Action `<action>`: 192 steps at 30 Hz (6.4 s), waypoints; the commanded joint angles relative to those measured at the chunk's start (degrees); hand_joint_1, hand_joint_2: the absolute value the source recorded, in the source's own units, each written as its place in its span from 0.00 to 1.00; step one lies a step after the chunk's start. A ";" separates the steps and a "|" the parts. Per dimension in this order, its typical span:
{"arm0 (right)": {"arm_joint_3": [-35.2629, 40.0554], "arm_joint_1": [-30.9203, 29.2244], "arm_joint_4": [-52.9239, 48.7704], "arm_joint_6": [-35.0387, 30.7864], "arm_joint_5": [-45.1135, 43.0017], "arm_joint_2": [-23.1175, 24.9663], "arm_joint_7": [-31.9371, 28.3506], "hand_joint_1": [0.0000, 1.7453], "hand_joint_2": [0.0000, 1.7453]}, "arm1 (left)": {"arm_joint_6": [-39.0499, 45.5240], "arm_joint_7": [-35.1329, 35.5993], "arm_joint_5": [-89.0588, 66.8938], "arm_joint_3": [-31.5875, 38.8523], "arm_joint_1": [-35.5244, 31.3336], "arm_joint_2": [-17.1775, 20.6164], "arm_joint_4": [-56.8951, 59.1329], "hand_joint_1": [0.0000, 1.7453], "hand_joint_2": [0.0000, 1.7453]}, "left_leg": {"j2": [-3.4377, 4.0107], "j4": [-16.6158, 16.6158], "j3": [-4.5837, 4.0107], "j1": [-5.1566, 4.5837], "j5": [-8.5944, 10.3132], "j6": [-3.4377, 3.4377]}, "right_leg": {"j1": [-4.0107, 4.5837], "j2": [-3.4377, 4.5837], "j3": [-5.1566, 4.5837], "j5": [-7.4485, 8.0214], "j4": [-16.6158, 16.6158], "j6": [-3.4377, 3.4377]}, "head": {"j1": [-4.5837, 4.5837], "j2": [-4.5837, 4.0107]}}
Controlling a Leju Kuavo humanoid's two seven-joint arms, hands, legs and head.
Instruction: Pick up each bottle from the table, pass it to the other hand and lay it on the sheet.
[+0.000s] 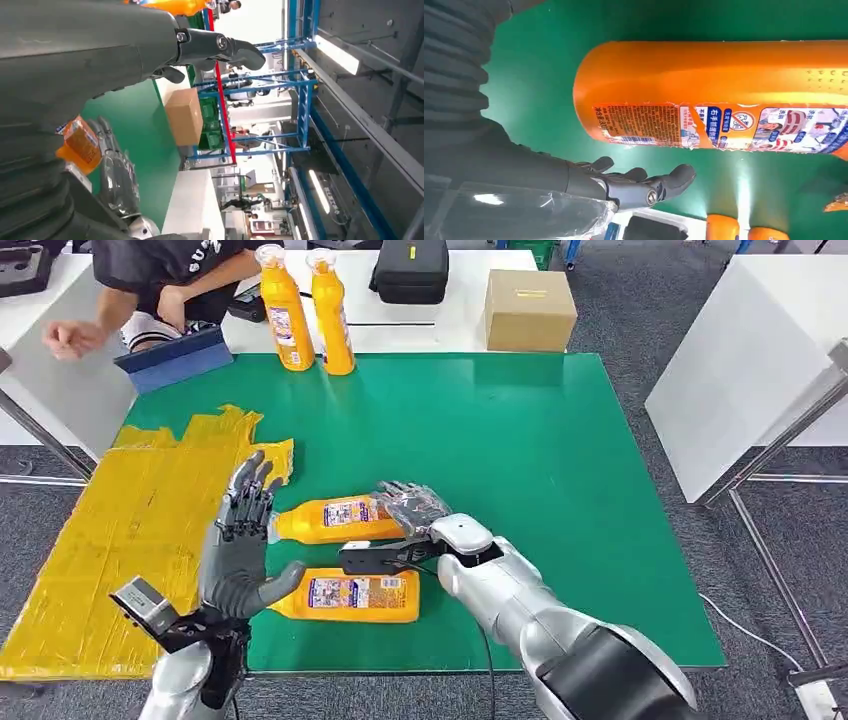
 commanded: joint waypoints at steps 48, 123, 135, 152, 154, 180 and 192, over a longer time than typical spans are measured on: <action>-13.14 -1.25 1.39 24.72 -15.42 -2.19 -9.34 0.00 1.00 | -0.81 0.27 1.38 -2.50 -1.48 2.80 2.93 0.00 1.00 | 0.00 -0.04 0.27 0.04 -0.04 -0.14 | 0.00 -0.03 0.07 -0.02 -0.04 -0.05 | 0.00 0.00; 15.19 -4.81 -0.56 8.87 -29.26 1.11 3.74 0.00 1.00 | -0.68 1.39 -0.77 -3.24 1.97 1.73 -0.18 0.00 1.00 | -0.08 -0.02 0.19 0.06 -0.05 -0.19 | 0.00 -0.08 0.17 -0.08 -0.01 -0.06 | 0.00 0.00; 19.83 -3.12 1.15 4.32 -30.82 1.11 4.62 0.00 1.00 | -0.12 0.74 -0.25 -4.76 1.97 2.62 0.23 0.00 1.00 | -0.09 -0.07 0.24 0.05 -0.04 -0.19 | -0.01 -0.09 0.21 -0.08 -0.05 -0.06 | 0.00 0.00; 20.25 -0.57 1.33 9.47 -33.07 1.11 -0.46 0.00 1.00 | 0.58 -0.79 -1.68 -6.69 4.71 3.74 -1.86 0.00 1.00 | 0.00 -0.08 0.21 0.07 -0.05 -0.15 | 0.01 0.01 0.17 -0.04 -0.07 -0.05 | 0.00 0.00; 19.09 -0.39 1.92 10.15 -34.44 1.11 -0.88 0.00 1.00 | 0.38 -0.80 -1.66 -6.92 4.59 3.63 -1.83 0.00 1.00 | -0.03 -0.10 0.31 0.09 -0.09 -0.24 | 0.03 -0.05 0.28 -0.09 -0.10 -0.08 | 0.00 0.00; 18.02 1.30 3.49 10.48 -30.53 0.46 0.58 0.86 1.00 | 1.08 -1.27 -1.81 -8.61 6.23 5.79 -3.65 0.00 1.00 | -0.09 -0.11 0.44 0.07 -0.07 -0.21 | 0.03 -0.09 0.21 -0.06 -0.14 -0.07 | 0.00 0.00; 19.04 2.56 2.94 10.08 -26.29 -0.07 3.13 0.84 1.00 | 1.50 -1.22 -1.27 -8.72 3.74 5.62 -2.43 0.00 1.00 | -0.14 -0.12 0.55 0.08 -0.05 -0.19 | 0.05 -0.14 0.29 -0.07 -0.17 -0.08 | 0.00 0.00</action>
